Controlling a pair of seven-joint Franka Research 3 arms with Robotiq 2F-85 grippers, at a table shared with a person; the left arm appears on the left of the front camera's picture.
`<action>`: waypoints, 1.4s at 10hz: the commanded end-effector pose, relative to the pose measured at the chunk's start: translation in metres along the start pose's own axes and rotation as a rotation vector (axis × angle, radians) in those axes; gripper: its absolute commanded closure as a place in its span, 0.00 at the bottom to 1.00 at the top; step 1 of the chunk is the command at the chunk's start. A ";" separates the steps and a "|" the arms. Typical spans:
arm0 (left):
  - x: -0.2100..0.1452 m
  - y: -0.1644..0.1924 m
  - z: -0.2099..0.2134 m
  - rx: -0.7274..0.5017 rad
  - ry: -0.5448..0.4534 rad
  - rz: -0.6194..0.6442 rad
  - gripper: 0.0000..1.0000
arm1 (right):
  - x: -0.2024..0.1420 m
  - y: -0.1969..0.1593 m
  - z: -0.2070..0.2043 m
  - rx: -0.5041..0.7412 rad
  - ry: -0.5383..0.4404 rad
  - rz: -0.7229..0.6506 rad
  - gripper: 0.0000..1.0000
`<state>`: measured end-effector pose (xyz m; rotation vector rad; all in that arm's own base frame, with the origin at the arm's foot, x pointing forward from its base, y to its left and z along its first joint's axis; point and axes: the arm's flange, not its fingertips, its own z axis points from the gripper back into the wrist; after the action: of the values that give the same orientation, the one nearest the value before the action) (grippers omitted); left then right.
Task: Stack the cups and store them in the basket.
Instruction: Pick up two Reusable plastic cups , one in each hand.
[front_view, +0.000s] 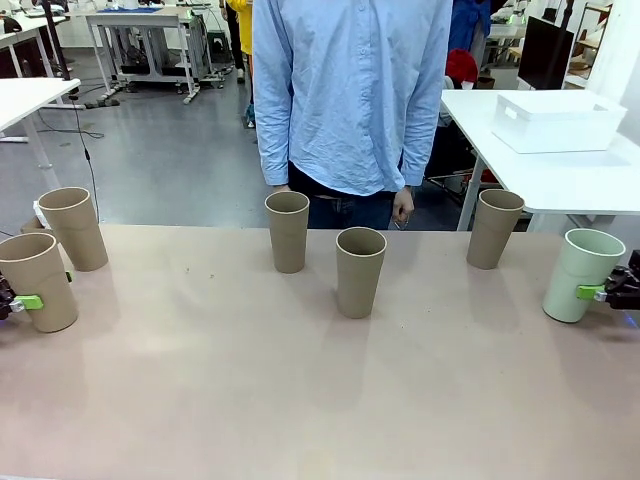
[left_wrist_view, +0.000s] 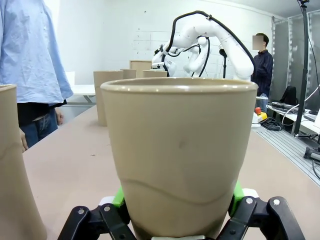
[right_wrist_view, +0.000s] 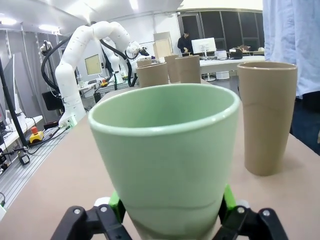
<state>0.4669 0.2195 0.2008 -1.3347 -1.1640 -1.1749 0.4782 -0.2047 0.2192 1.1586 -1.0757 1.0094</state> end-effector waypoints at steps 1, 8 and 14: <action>0.000 0.000 0.000 0.001 0.002 0.000 0.63 | 0.001 0.000 0.000 0.000 0.000 -0.016 0.45; 0.065 -0.043 -0.037 0.036 -0.049 -0.069 0.16 | 0.068 0.075 -0.015 -0.105 -0.047 0.001 0.13; 0.075 -0.072 -0.124 0.039 -0.033 -0.060 0.16 | 0.074 0.146 -0.095 -0.168 -0.060 -0.008 0.13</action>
<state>0.4003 0.1207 0.2777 -1.3369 -1.2140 -1.1635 0.3624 -0.1093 0.3022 1.0888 -1.1698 0.9030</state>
